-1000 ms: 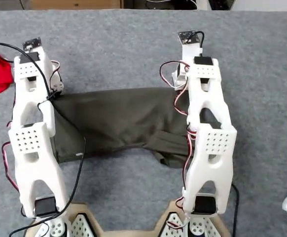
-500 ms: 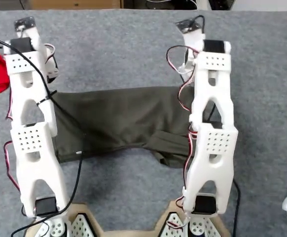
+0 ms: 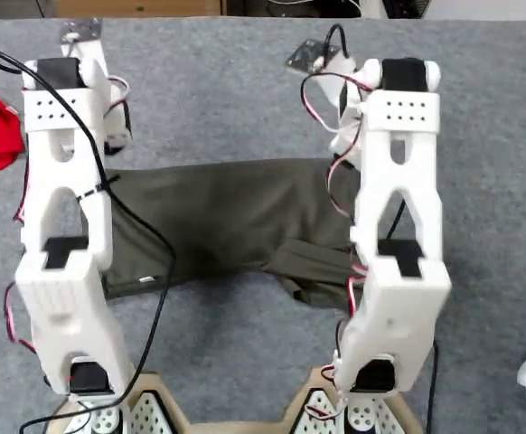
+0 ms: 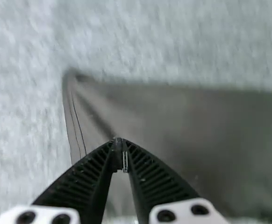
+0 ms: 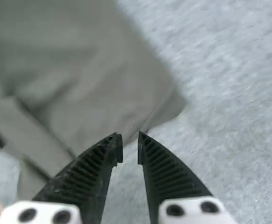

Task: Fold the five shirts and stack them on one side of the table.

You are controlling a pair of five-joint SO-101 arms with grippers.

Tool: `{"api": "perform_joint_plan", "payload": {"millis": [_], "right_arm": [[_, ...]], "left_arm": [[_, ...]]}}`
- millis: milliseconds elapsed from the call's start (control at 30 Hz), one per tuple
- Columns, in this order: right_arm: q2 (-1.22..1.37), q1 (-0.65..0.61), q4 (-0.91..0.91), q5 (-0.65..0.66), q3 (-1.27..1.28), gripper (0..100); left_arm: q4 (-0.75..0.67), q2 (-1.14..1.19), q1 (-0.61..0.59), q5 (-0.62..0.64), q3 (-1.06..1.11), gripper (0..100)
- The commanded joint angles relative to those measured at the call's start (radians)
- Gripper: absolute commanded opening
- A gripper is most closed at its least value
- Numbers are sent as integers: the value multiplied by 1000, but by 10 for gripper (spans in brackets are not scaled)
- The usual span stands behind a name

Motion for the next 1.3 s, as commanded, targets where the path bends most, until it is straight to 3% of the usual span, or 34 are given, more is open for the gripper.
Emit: {"api": "perform_joint_plan", "payload": {"millis": [0, 267, 533, 667, 833, 967, 1267], "right_arm": [[-254, -10, 6, 83, 251, 83], [-634, -12, -135, 216, 854, 87], [-814, -16, -282, 241, 1239, 88], [-814, -87, -376, 170, 1260, 102], [-780, -217, -537, -5, 1222, 232], [-630, -309, -572, -38, 1170, 239], [-226, -278, -560, -61, 980, 221]], "left_arm": [[-57, -295, 29, -9, 296, 19], [-322, -817, -9, -12, 1011, 19], [-348, -1084, -118, -81, 1330, 19], [-348, -1115, -138, -81, 1390, 19], [-353, -1112, -137, -74, 1407, 19], [-345, -1113, -144, -74, 1410, 19], [-345, -1121, -153, -74, 1475, 19]]}}
